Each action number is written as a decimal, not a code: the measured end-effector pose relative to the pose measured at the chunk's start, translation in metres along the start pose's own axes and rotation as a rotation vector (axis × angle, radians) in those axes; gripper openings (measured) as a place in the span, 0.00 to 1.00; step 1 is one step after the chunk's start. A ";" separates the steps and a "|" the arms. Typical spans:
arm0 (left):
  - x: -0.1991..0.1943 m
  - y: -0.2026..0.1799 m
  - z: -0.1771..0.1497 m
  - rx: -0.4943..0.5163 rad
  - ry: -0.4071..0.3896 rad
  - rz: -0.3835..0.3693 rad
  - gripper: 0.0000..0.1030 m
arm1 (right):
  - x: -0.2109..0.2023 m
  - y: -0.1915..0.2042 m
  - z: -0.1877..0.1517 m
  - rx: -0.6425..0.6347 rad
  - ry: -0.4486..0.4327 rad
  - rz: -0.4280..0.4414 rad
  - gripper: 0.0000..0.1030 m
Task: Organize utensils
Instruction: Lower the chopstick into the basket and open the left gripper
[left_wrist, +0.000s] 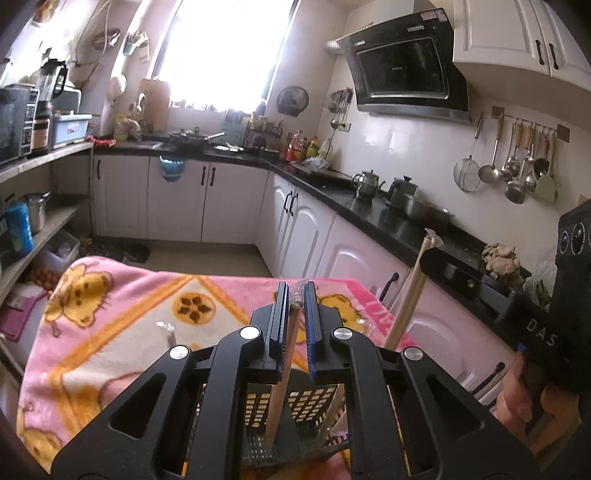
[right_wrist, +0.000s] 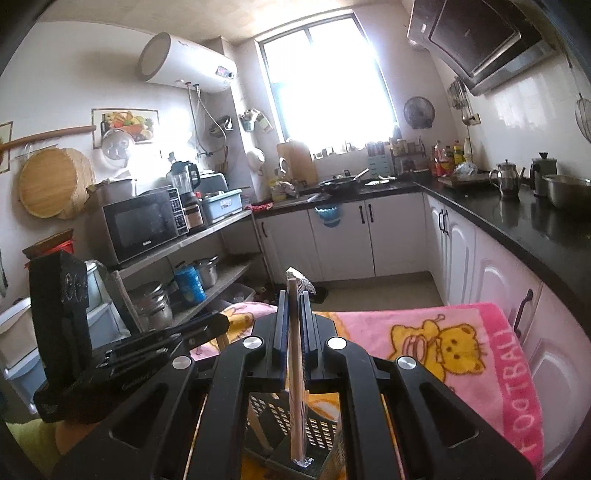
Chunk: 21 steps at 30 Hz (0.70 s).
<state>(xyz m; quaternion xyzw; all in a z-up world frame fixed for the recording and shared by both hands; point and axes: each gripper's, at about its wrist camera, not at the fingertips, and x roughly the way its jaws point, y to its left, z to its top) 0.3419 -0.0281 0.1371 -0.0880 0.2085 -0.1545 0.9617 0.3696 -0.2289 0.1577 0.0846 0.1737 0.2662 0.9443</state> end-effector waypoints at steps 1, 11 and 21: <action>0.001 0.001 -0.002 0.000 0.003 0.000 0.03 | 0.002 -0.001 -0.002 0.001 0.003 -0.003 0.06; 0.007 0.012 -0.021 -0.022 0.032 -0.010 0.03 | 0.024 -0.014 -0.030 0.030 0.023 -0.023 0.06; 0.004 0.023 -0.035 -0.044 0.050 -0.004 0.03 | 0.036 -0.018 -0.050 0.058 0.023 -0.024 0.06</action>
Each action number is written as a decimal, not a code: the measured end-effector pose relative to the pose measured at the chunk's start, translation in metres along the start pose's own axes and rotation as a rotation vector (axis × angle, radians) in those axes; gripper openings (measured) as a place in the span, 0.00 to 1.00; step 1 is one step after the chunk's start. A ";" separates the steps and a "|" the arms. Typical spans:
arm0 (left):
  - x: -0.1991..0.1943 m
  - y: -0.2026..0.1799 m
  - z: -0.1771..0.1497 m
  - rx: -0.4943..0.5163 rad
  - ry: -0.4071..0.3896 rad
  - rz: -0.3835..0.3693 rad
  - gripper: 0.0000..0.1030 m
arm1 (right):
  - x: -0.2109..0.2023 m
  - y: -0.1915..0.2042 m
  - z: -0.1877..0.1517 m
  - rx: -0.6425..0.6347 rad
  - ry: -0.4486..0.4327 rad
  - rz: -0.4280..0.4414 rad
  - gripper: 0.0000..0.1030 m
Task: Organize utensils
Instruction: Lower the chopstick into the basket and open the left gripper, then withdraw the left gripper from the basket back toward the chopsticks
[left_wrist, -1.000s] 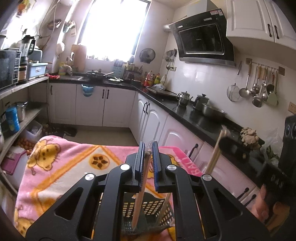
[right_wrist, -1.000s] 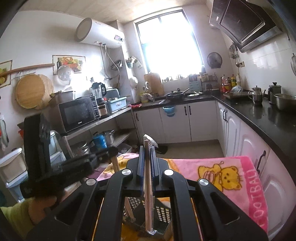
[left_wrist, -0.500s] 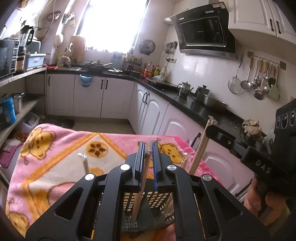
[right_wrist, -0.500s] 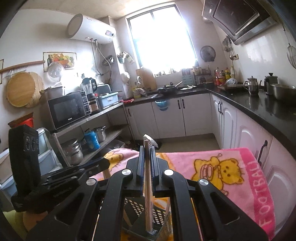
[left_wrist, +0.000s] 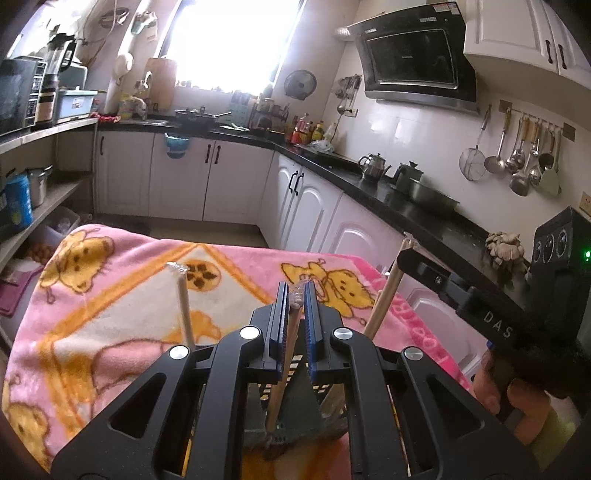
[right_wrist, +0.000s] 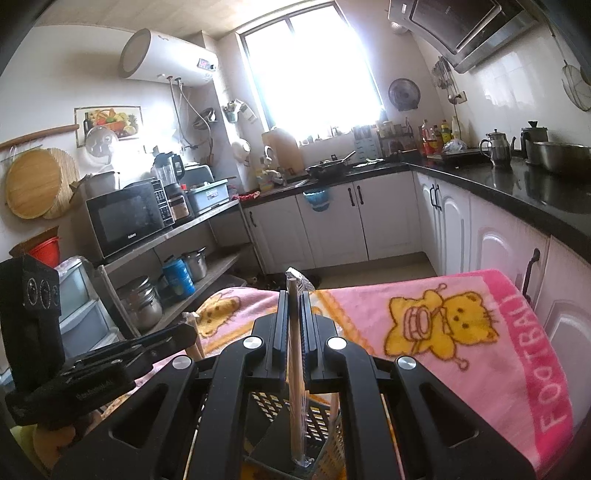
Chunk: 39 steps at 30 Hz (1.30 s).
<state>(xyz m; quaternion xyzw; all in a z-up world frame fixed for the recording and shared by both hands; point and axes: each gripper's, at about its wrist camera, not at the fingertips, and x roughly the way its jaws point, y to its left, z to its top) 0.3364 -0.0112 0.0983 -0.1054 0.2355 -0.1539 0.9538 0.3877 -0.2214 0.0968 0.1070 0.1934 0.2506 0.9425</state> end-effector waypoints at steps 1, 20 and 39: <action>0.000 0.001 -0.001 -0.002 0.001 0.000 0.03 | 0.000 0.000 -0.001 0.003 0.000 0.002 0.06; -0.008 0.014 -0.011 -0.032 0.020 0.023 0.05 | 0.004 0.001 -0.027 0.014 0.033 0.002 0.06; -0.027 0.014 -0.017 -0.050 0.038 0.019 0.24 | -0.007 -0.010 -0.035 0.036 0.094 -0.064 0.21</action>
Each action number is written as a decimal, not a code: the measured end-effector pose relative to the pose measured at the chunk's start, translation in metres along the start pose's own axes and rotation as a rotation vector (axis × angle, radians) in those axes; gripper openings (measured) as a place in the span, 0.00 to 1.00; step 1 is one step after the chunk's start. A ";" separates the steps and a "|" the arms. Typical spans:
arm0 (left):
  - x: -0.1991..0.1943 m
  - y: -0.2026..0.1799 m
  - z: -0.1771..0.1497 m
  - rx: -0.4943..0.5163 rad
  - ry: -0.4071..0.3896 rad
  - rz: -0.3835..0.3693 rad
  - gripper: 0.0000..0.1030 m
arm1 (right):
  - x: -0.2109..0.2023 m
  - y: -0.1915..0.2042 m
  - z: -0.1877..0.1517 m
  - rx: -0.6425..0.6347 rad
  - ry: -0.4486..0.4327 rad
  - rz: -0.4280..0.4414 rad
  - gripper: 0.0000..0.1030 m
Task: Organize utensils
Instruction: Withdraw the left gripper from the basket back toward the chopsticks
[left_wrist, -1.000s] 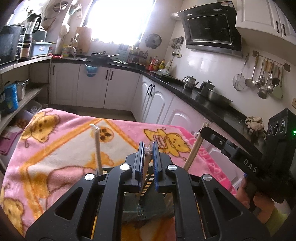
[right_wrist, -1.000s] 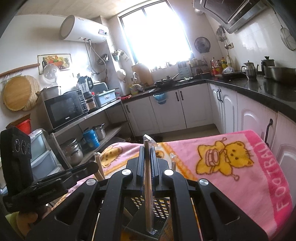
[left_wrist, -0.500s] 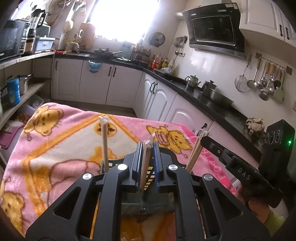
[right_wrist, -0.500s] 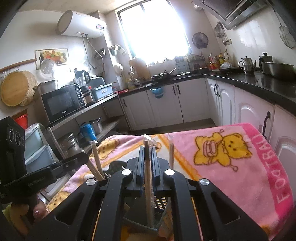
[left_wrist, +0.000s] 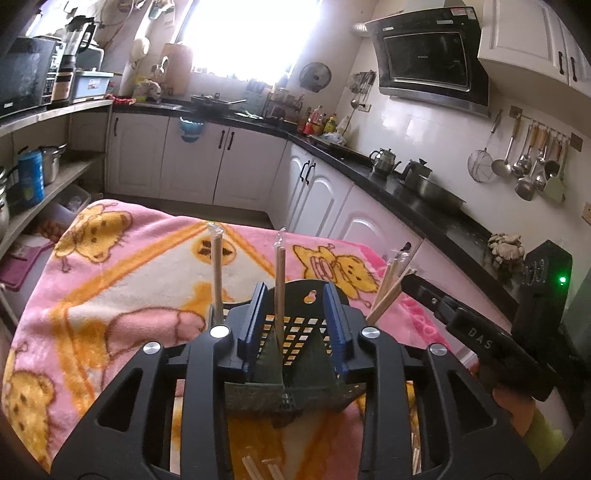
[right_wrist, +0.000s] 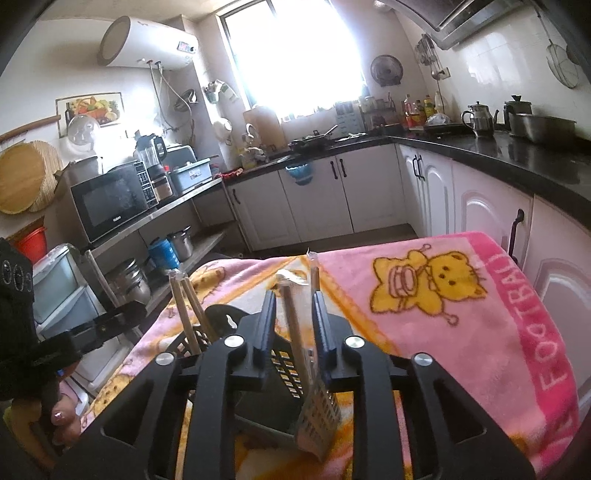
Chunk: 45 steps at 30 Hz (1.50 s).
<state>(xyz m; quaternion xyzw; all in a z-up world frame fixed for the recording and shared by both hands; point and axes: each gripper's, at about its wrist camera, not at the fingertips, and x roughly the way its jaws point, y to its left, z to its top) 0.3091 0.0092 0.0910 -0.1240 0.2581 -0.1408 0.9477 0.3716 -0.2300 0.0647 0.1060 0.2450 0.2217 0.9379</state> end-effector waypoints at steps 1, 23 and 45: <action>-0.002 -0.001 -0.001 0.000 -0.001 -0.003 0.24 | -0.001 0.000 0.000 -0.004 0.004 -0.004 0.23; -0.051 0.003 -0.017 -0.040 -0.028 0.020 0.73 | -0.043 0.006 -0.007 -0.019 0.047 -0.003 0.69; -0.092 0.019 -0.048 -0.087 -0.039 0.038 0.83 | -0.083 0.050 -0.039 -0.125 0.060 0.009 0.77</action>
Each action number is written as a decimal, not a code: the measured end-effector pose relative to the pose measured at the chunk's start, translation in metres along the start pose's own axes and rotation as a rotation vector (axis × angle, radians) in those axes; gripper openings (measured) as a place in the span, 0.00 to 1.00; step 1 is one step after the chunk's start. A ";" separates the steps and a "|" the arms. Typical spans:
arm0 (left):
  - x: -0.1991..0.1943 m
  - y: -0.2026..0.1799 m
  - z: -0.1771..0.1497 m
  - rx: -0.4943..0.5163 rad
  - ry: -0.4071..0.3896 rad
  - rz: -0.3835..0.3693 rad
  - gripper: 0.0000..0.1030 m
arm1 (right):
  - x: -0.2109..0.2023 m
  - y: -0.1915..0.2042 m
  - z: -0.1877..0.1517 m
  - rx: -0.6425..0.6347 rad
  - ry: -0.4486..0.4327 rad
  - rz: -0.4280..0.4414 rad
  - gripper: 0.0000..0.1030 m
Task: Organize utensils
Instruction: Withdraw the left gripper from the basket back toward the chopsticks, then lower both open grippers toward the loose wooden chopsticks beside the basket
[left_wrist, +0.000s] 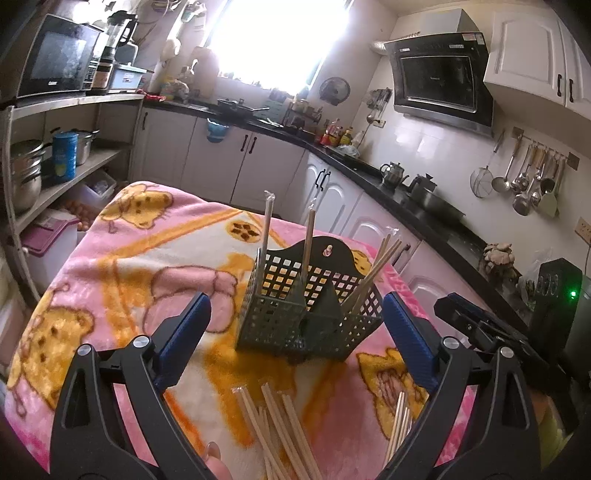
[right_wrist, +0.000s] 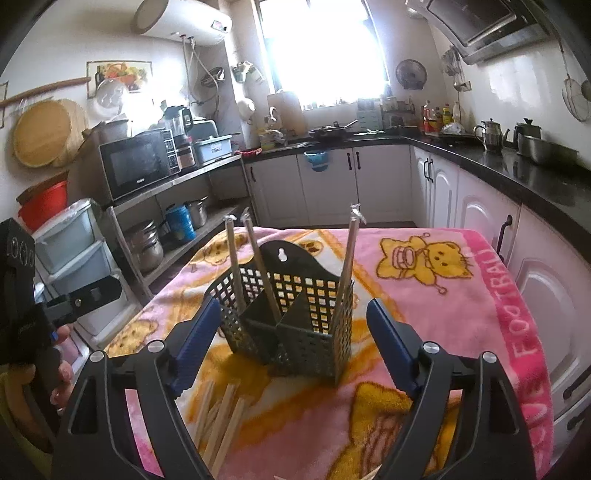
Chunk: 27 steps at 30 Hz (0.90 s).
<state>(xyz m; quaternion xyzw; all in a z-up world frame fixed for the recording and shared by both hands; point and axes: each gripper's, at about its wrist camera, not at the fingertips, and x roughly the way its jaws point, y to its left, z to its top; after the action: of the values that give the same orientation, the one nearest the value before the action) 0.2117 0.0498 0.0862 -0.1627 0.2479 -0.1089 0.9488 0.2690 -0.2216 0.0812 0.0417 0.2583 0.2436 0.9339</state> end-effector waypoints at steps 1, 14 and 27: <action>-0.001 0.001 -0.002 -0.003 0.000 -0.001 0.83 | -0.001 0.002 -0.001 -0.004 0.000 0.001 0.77; -0.015 0.017 -0.027 -0.037 0.019 0.014 0.83 | -0.012 0.028 -0.017 -0.064 0.022 0.022 0.78; -0.009 0.028 -0.054 -0.049 0.083 0.041 0.83 | -0.005 0.038 -0.043 -0.082 0.087 0.032 0.78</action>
<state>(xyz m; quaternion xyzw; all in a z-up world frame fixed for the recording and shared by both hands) 0.1804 0.0644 0.0354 -0.1762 0.2930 -0.0897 0.9355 0.2271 -0.1928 0.0541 -0.0032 0.2877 0.2704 0.9187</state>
